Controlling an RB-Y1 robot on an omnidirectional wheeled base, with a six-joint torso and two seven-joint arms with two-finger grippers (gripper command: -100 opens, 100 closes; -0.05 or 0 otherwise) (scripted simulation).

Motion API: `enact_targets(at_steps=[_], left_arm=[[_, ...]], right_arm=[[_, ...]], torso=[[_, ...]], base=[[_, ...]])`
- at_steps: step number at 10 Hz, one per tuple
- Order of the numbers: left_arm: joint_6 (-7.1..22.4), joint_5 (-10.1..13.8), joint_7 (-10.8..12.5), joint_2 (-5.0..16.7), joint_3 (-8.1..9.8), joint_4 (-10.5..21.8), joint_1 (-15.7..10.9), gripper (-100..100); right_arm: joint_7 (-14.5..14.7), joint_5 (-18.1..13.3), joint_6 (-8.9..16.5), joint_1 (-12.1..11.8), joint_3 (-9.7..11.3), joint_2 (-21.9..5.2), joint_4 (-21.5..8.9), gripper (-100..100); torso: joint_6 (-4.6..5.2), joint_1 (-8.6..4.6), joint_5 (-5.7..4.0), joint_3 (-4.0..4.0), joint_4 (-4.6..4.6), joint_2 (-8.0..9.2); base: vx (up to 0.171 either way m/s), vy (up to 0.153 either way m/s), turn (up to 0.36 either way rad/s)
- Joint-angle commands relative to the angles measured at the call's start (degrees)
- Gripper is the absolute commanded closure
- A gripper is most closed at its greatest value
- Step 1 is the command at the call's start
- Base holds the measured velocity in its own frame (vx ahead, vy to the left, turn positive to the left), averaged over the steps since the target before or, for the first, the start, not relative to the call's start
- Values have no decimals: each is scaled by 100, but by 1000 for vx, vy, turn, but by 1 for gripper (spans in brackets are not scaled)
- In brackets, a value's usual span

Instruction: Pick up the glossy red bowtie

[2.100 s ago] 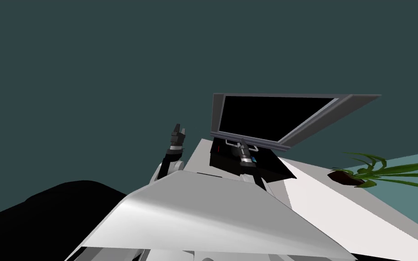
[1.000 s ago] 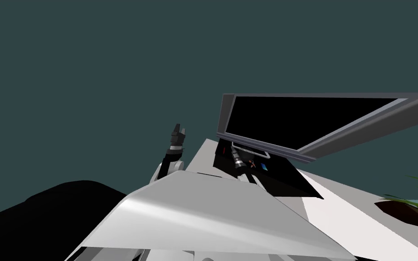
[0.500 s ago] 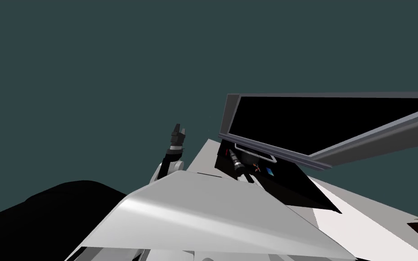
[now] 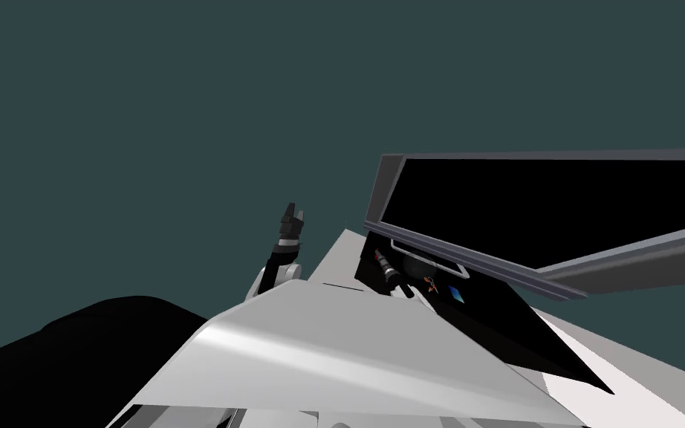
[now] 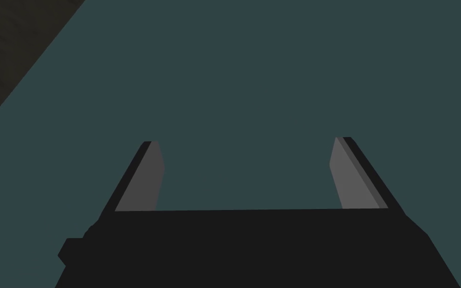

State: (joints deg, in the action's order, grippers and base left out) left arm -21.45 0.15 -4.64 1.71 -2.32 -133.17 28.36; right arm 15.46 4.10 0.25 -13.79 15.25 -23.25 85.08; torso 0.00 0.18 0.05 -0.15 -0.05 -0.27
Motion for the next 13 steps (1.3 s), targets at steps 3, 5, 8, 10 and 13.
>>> enact_targets(at_steps=[3,5,8,10,13], left_arm=[[0,0,0,0,0,0,0,0],[0,0,0,0,0,0,0,0],[0,0,0,0,1,0,0,0],[0,0,0,0,1,0,0,0],[0,0,0,0,1,0,0,0]], right_arm=[[156,3,232,157,141,-106,-614,-100],[311,39,493,373,315,-279,-1050,-100],[385,57,616,475,399,-363,-1418,-100],[458,75,734,574,481,-446,-1711,-100],[596,110,953,758,637,-601,-2176,-100]], torso=[[3,-2,0,4,1,8],[2,-7,-1,5,1,9],[6,-10,-1,6,1,13],[5,-9,-1,8,2,15],[4,-8,-1,3,1,7]], base=[[50,36,82],[74,34,160],[51,22,49],[48,21,102],[70,21,105]])
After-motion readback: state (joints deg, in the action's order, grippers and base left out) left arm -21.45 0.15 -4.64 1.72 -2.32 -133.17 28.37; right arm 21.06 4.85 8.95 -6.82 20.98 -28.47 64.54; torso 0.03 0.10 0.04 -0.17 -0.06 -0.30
